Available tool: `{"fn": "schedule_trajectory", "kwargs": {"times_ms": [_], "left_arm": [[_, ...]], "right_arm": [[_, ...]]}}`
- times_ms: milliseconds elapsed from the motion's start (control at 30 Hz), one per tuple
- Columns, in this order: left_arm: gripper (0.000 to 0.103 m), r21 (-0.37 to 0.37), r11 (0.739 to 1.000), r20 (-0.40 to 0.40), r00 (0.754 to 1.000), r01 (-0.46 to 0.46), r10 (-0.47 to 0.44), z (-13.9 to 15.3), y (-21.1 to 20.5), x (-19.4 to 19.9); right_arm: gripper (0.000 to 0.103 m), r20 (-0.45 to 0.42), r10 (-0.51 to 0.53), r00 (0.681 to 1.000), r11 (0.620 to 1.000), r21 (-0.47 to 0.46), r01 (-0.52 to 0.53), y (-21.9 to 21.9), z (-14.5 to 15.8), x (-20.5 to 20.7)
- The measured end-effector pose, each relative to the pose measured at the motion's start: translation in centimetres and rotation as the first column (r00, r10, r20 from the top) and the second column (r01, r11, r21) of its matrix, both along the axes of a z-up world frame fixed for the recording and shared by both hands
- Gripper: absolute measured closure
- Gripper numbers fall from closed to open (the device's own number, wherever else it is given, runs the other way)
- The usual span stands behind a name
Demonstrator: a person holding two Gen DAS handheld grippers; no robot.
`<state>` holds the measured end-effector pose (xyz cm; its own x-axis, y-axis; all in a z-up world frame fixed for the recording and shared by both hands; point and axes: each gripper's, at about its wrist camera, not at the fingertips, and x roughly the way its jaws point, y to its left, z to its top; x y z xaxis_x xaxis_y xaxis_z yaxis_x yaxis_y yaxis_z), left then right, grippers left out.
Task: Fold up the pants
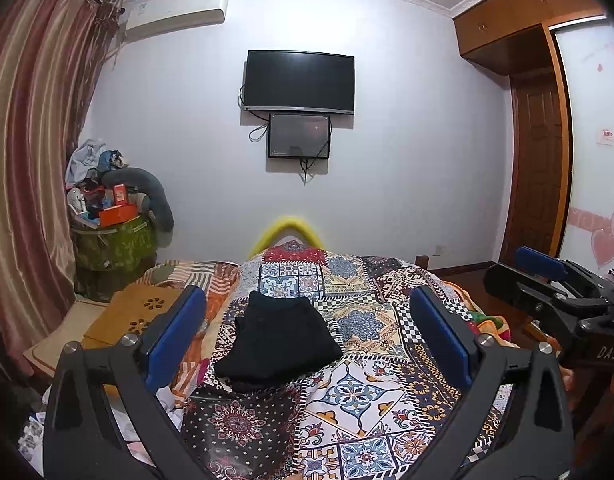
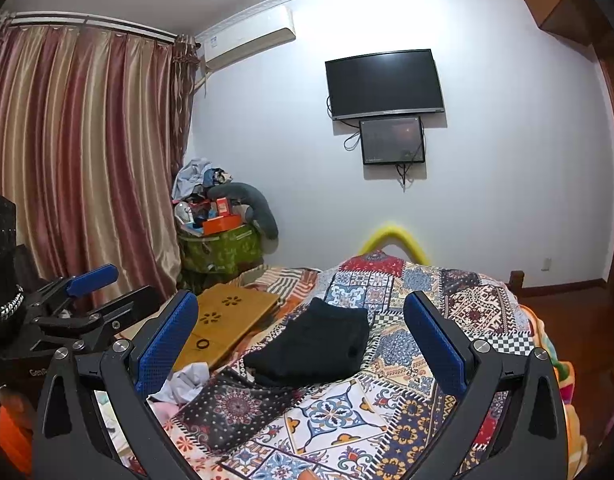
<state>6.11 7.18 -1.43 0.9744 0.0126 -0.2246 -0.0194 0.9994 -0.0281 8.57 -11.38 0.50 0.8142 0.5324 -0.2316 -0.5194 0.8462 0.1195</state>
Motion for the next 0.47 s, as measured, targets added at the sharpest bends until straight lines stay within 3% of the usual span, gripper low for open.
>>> {"fn": "schedule_trajectory", "kwargs": {"times_ms": [467], "left_arm": [[0.000, -0.005, 1.000, 0.006, 1.000, 0.008, -0.008, -0.21, 0.18, -0.38]], "right_arm": [[0.001, -0.009, 0.001, 1.000, 1.000, 0.005, -0.001, -0.08, 0.13, 0.02]]}}
